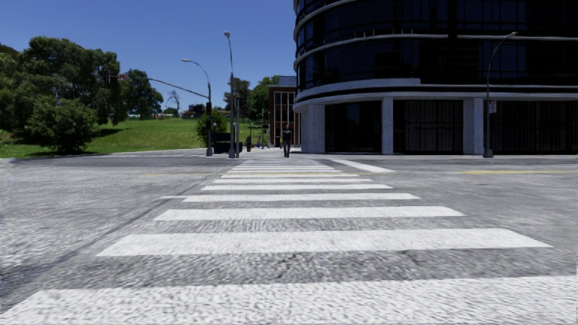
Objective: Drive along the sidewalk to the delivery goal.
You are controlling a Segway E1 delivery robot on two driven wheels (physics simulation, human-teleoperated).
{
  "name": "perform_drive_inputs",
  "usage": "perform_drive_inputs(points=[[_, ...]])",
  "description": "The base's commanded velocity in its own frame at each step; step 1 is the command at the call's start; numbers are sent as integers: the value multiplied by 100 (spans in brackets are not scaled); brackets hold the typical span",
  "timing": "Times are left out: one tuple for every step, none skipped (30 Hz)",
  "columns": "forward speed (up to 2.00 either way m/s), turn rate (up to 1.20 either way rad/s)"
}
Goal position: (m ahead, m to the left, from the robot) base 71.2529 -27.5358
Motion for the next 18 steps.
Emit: perform_drive_inputs(points=[[200, 17], [200, 10], [200, 6], [200, 1], [200, 0], [200, 0], [200, 0], [200, 0], [200, 0], [200, 0], [200, 0], [200, 0], [200, 0], [200, 0], [200, 0], [200, 0], [200, 0], [200, 0]])
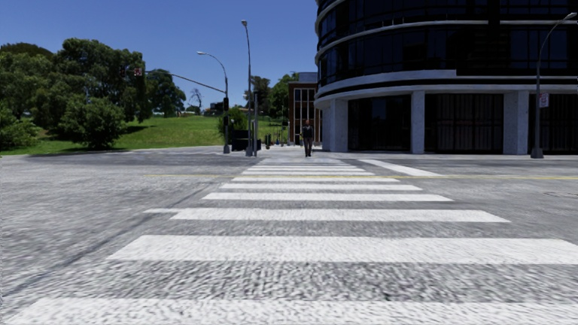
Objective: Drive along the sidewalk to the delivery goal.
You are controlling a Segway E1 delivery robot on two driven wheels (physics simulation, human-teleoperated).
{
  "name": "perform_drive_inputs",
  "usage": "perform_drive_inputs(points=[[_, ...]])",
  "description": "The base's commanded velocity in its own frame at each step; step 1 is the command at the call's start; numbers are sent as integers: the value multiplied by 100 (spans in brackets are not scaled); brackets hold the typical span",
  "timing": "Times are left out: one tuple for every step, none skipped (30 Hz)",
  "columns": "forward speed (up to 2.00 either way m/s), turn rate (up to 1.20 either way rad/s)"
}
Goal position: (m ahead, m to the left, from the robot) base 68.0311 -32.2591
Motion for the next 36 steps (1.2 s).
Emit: perform_drive_inputs(points=[[200, 0], [200, 0], [200, 0], [200, 0], [200, 0], [200, 0], [200, 0], [200, 0], [200, 0], [200, 0], [200, 0], [200, 0], [200, 0], [200, 0], [200, 0], [200, 0], [200, 0], [200, 0], [200, 0], [200, 0], [200, 0], [200, 0], [200, 0], [200, 0], [200, 0], [200, 0], [200, 0], [200, 0], [200, 0], [200, 0], [200, 0], [200, 0], [200, 0], [200, 0], [200, 0], [200, 0]])
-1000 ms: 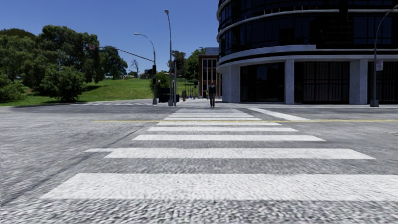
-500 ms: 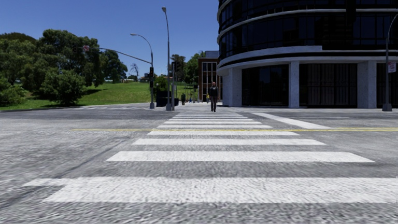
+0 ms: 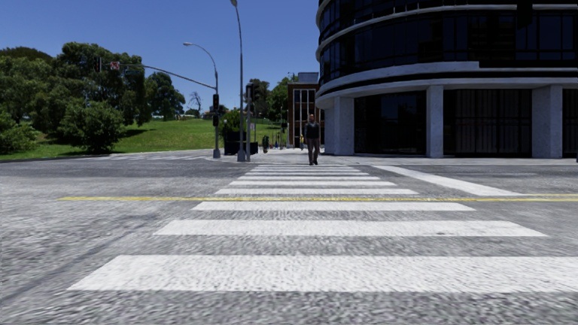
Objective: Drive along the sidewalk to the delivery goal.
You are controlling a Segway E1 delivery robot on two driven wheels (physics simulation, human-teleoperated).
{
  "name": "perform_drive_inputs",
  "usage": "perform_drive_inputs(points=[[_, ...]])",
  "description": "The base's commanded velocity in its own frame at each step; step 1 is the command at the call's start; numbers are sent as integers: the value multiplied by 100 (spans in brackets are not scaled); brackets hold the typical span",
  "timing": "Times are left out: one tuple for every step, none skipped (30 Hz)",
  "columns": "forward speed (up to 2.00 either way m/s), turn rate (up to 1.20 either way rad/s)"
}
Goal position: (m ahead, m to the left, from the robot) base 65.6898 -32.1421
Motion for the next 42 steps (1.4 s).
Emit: perform_drive_inputs(points=[[200, 0], [200, 0], [200, 0], [200, 0], [200, 0], [200, 0], [200, 0], [200, 0], [200, 0], [200, 0], [200, 0], [200, 0], [200, 0], [200, 0], [200, 0], [200, 0], [200, 0], [200, 0], [200, 0], [200, 0], [200, 0], [200, 0], [200, 0], [200, 0], [200, 0], [200, 0], [200, 0], [200, 0], [200, 0], [200, 0], [200, 0], [200, 0], [200, 0], [200, 0], [200, 0], [200, 0], [200, 0], [200, 0], [200, 0], [200, 0], [200, 0], [200, 0]])
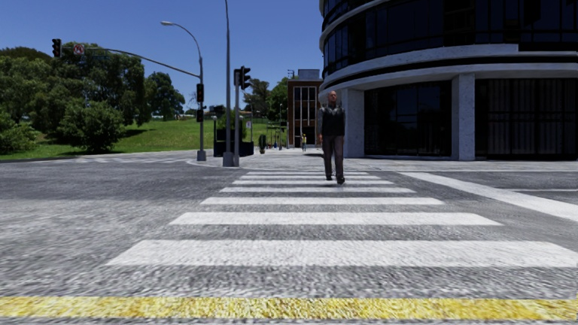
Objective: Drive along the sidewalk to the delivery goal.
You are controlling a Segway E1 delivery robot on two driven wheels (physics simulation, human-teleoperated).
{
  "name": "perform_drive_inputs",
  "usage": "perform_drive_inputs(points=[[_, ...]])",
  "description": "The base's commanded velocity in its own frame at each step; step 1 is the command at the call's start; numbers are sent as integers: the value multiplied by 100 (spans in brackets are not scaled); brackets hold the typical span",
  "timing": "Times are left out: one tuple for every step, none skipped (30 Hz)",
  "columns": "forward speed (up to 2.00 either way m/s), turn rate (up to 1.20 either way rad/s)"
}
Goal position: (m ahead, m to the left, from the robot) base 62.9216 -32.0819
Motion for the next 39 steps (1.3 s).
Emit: perform_drive_inputs(points=[[200, 0], [200, 0], [200, 0], [200, 0], [200, 6], [200, 30], [200, 43], [200, 43], [200, 47], [200, 37], [200, 11], [200, 2], [200, 2], [200, 0], [200, 0], [200, 0], [200, 0], [200, 0], [200, 0], [200, 0], [200, 0], [200, 0], [200, 0], [200, 0], [200, 0], [200, 0], [200, 49], [200, 49], [200, 61], [200, 66], [200, 63], [200, 15], [200, 15], [200, 1], [200, 0], [200, 0], [200, 0], [200, 0], [200, 0]])
